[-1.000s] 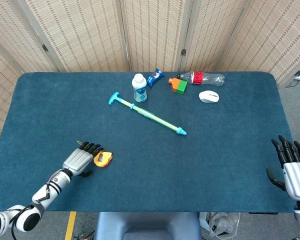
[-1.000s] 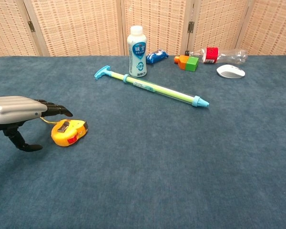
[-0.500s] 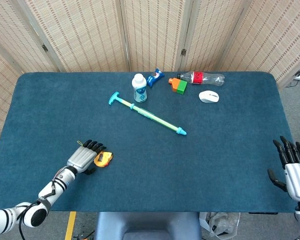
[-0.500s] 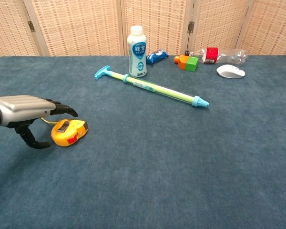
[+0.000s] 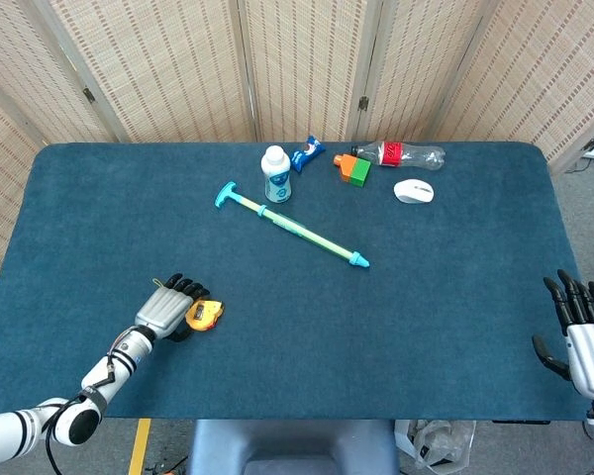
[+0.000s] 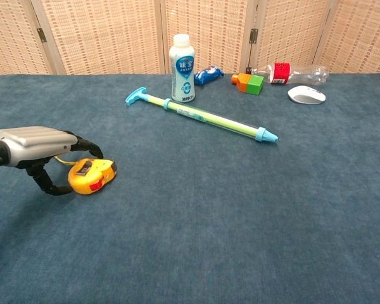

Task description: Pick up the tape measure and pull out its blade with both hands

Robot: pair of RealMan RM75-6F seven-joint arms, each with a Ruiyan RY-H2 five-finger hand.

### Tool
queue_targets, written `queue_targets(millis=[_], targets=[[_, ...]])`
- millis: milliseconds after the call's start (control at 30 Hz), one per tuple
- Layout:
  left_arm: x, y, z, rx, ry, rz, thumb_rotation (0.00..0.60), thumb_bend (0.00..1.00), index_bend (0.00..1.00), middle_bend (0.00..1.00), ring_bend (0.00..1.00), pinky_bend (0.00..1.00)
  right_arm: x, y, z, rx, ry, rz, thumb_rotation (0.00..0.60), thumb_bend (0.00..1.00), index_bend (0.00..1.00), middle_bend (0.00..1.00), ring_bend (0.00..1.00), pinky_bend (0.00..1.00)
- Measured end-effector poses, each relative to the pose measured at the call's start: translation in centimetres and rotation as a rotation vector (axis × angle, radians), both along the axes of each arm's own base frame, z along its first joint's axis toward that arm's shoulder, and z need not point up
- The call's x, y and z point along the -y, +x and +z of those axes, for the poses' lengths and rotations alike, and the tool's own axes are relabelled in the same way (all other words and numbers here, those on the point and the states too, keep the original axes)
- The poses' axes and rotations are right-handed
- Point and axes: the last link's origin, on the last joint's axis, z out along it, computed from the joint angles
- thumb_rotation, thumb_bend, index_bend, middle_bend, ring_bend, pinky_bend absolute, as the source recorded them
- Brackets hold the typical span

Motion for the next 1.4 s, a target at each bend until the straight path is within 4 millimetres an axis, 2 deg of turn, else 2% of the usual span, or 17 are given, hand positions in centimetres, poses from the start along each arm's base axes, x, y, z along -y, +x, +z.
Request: queue_targets(millis=[267,800,1133,1400], targets=[[0.07,-0.14,-0.05,0.01,0.015,0.008,0.6,0.36,0.23,0.24,0.17,0.01,-0.05,-0.01,-0.04,-0.002,0.003,-0.003,0.6,0.38,0.01,0.04,0.07,0.0],[0.56,0.46,-0.65,0.031,0.005,0.018,0.6,0.36,0.23,0.25,0.18,0.02,-0.3,-0.08,-0.04,-0.003,0.001,-0.012,0.6,0.38,0.01,0.05,0.07,0.0],[0.11,0.26,-0.86,0.03,0.048,0.031,0.6,0.36,0.31,0.31,0.23,0.05,-0.28,-0.05,0.0,-0.004,0.001,-0.012,0.6,0.38,0.02,0.05,0.07,0.0],[-0.16,0.45,-0.87,0.063,0.078,0.018,0.6,0.36,0.42,0.41,0.32,0.12,-0.02,0.24,-0.13,-0.007,0.008,0.003,0.6,0.38,0.03,0.06,0.07,0.0]])
